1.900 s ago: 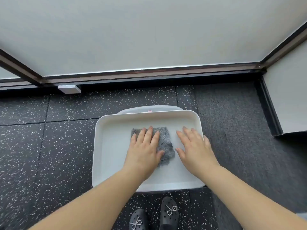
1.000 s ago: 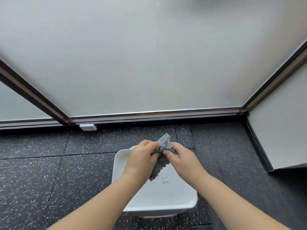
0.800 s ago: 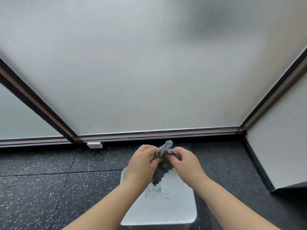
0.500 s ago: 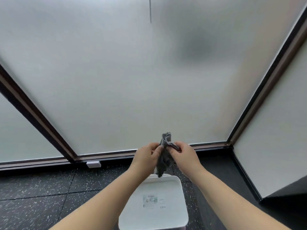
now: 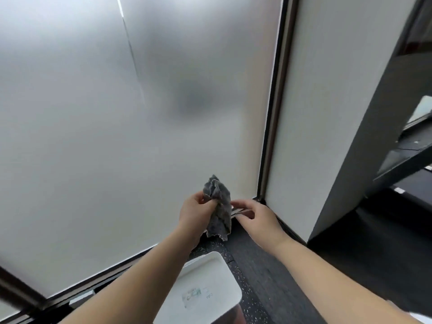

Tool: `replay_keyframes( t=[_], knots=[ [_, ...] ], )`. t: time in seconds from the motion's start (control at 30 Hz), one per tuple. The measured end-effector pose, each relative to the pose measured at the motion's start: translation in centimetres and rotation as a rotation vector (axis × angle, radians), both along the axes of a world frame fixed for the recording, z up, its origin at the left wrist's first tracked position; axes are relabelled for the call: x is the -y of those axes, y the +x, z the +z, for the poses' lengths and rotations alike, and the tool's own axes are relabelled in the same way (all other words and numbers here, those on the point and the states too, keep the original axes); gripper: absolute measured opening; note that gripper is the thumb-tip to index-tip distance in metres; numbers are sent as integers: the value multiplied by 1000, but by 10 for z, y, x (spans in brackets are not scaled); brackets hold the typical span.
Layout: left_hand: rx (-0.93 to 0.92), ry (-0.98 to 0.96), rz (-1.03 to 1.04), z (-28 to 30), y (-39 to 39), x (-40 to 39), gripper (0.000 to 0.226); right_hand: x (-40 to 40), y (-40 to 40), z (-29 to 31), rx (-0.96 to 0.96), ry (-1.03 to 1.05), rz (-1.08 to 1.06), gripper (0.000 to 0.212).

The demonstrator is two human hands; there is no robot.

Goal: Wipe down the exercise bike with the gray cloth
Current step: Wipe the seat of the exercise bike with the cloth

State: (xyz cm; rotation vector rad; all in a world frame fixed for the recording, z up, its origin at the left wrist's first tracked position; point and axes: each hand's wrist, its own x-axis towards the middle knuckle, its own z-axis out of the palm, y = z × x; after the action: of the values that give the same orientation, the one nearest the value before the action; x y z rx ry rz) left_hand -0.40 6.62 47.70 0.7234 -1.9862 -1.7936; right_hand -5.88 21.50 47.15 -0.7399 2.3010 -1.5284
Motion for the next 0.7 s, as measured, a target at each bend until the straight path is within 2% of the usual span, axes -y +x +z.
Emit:
replay_keyframes(
  t=[0.1, 0.17, 0.33, 0.4, 0.5, 0.53, 0.6, 0.7],
  knots=[
    [-21, 71, -208, 5, 13, -25, 12, -42, 16, -4, -8, 30, -195, 44],
    [-13, 132, -375, 7, 21, -48, 17, -72, 31, -6, 58, 29, -238, 49],
    [25, 176, -618, 8, 32, -117, 15, -152, 68, 0, 143, 63, -341, 17],
    [34, 182, -667, 3, 34, -146, 16, -187, 82, 1, 112, 98, -439, 15],
    [63, 75, -770, -1, 42, -191, 39, -235, 108, -4, 61, 152, -553, 13],
    [69, -7, -816, -2, 45, -207, 39, -250, 118, -7, 60, 156, -592, 13],
    [84, -118, -876, -5, 54, -242, 28, -280, 138, -11, 50, 151, -657, 14],
    [109, -155, -860, -14, 73, -297, 14, -328, 170, -18, 50, 113, -724, 18]
  ],
)
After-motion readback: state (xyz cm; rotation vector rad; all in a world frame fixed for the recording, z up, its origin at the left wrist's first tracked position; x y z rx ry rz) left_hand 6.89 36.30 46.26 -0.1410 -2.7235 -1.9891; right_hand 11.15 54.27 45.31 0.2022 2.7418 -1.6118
